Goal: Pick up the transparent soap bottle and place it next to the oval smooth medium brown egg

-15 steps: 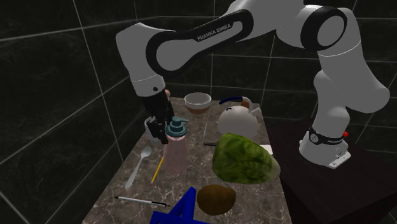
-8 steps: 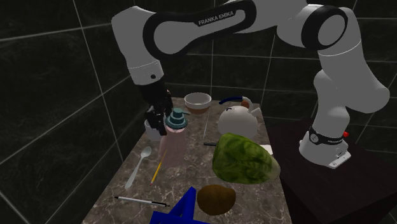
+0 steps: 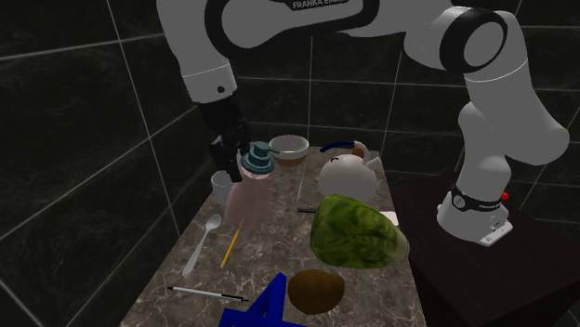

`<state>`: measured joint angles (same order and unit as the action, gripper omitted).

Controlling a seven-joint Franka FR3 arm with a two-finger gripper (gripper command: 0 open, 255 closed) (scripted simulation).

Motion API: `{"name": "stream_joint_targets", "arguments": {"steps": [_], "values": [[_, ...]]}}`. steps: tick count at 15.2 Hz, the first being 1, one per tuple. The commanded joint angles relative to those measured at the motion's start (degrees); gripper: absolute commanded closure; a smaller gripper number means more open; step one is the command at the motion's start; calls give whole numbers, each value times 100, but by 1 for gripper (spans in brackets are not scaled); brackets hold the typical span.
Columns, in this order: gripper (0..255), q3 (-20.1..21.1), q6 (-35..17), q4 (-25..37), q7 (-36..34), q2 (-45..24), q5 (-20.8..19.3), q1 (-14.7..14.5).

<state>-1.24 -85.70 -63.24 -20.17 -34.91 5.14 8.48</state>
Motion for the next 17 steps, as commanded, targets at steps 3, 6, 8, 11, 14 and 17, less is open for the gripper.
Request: {"name": "stream_joint_targets", "arguments": {"steps": [3,6,8,11,14,17], "values": [[255,1,351,383,-21,-32,0,12],[255,5,638,755,-43,-116,3,20],[255,8,811,994,-56,-181,5,26],[255,-65,540,-66,200,589,-28,179],[255,-148,413,-818,456,1196,-69,336],[255,-246,366,-1396,721,1713,-121,492]]}}
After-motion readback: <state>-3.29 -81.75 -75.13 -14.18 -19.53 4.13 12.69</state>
